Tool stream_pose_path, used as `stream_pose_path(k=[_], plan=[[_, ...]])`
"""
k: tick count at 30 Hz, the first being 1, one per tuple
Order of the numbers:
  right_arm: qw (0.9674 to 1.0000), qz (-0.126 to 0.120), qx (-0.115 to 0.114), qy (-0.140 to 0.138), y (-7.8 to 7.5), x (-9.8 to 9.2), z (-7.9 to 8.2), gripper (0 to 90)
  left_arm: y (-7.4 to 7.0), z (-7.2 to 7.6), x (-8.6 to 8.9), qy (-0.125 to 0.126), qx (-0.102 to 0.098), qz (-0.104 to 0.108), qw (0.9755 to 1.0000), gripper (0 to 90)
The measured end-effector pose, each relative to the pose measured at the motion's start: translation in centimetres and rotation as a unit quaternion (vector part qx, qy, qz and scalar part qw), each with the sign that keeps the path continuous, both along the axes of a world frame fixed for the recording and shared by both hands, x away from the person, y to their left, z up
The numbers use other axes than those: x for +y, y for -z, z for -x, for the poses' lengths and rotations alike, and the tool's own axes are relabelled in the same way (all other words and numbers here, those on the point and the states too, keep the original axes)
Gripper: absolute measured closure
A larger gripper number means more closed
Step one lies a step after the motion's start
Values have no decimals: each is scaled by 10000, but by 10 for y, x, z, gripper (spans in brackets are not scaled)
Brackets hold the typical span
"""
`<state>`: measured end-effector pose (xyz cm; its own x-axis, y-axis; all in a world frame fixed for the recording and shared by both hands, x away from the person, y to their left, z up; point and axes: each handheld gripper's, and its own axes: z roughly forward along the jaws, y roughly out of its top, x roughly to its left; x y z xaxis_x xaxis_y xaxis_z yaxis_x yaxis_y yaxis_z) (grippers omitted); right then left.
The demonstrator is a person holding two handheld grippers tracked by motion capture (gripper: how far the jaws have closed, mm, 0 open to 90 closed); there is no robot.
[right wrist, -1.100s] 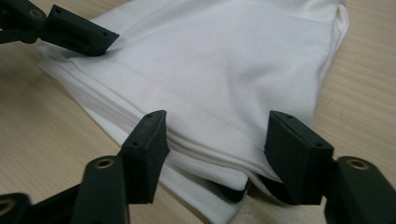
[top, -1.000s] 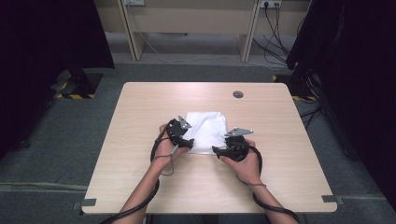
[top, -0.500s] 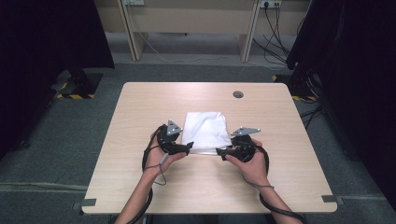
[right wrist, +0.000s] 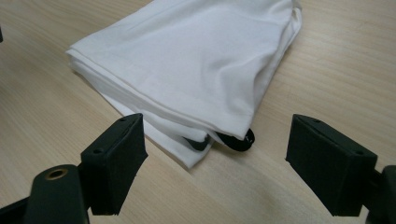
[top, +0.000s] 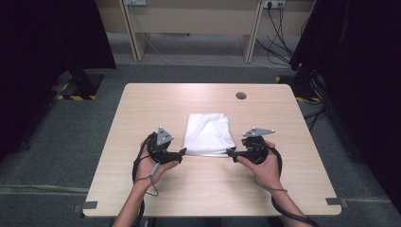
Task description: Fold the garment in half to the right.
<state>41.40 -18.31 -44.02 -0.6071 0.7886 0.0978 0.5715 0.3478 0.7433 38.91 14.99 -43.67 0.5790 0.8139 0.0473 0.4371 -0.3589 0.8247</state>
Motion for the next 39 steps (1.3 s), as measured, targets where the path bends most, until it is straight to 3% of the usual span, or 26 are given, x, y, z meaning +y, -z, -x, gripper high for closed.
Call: stream_pose_path(k=[26,39], plan=[[9997,23,-108,217,-7,-39,12,196,1,23,14,-181,-155,221,9995,191],[9992,-33,-158,362,-11,-59,19,196,1,33,27,-278,-184,196,9993,191]])
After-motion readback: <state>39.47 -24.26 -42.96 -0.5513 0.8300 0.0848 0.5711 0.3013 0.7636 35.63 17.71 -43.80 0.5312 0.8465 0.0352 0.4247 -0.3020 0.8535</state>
